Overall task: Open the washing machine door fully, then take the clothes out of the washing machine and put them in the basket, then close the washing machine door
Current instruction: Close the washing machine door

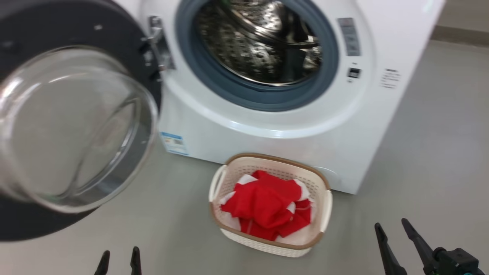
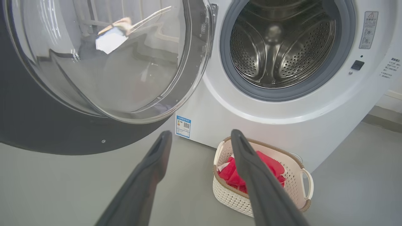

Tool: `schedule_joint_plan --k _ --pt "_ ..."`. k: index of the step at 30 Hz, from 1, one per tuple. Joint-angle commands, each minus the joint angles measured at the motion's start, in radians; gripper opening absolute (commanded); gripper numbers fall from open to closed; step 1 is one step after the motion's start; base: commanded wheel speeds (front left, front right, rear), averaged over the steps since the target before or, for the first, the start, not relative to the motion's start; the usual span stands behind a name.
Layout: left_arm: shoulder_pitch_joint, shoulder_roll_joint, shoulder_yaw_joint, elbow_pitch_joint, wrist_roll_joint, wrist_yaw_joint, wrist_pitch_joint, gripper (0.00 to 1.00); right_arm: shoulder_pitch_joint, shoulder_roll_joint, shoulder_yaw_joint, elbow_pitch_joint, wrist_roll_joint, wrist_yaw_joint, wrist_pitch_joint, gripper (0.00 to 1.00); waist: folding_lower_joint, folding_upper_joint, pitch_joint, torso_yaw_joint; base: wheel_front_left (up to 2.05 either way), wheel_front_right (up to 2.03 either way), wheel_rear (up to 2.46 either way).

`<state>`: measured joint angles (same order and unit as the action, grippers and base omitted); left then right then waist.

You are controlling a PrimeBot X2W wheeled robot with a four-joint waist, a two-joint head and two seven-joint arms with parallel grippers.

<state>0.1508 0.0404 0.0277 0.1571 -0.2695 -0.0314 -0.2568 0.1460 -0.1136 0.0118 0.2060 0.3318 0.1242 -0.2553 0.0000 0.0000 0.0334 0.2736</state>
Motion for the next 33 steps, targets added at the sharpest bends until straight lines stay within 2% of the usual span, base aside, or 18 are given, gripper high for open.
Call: schedule_joint_plan --k 1,8,18,27,28,29,30,33 --pt "-0.001 0.01 0.021 -0.023 -0.011 0.012 -0.005 1.0 -0.015 -0.022 0.032 -0.019 -0.004 0.007 -0.006 1.0 0.0 0.0 -0.02 0.118 0.0 0.0 0.0" --pt "0.002 0.01 0.001 -0.028 -0.061 0.036 -0.005 1.0 -0.043 -0.042 0.089 -0.014 -0.002 0.007 -0.006 1.0 0.0 0.0 -0.011 0.217 0.0 0.0 0.0" --pt "0.025 0.01 0.013 -0.081 -0.113 0.095 -0.005 1.0 -0.14 -0.084 0.201 0.023 0.021 0.007 -0.006 1.0 0.0 0.0 0.024 0.242 0.0 0.0 0.0" --pt "0.023 0.01 0.014 -0.102 -0.136 0.109 -0.005 1.0 -0.161 -0.092 0.219 0.038 0.035 0.007 -0.006 1.0 0.0 0.0 0.031 0.245 0.0 0.0 0.0" --pt "0.019 0.01 0.016 -0.105 -0.146 0.109 -0.005 0.66 -0.159 -0.091 0.218 0.039 0.036 0.007 -0.006 1.0 0.0 0.0 0.032 0.244 0.0 0.0 0.0" --pt "0.012 0.01 0.017 -0.11 -0.146 0.105 -0.005 0.39 -0.158 -0.09 0.217 0.039 0.035 0.007 -0.006 1.0 0.0 0.0 0.033 0.243 0.0 0.0 0.0" --pt "0.003 0.01 0.017 -0.12 -0.14 0.098 -0.005 0.0 -0.155 -0.089 0.216 0.038 0.034 0.007 -0.006 1.0 0.0 0.0 0.034 0.243 0.0 0.0 0.0" --pt "-0.022 0.01 0.032 -0.15 -0.133 0.084 -0.005 0.0 -0.148 -0.084 0.21 0.037 0.034 0.007 -0.006 1.0 0.0 0.0 0.033 0.241 0.0 0.0 0.0"
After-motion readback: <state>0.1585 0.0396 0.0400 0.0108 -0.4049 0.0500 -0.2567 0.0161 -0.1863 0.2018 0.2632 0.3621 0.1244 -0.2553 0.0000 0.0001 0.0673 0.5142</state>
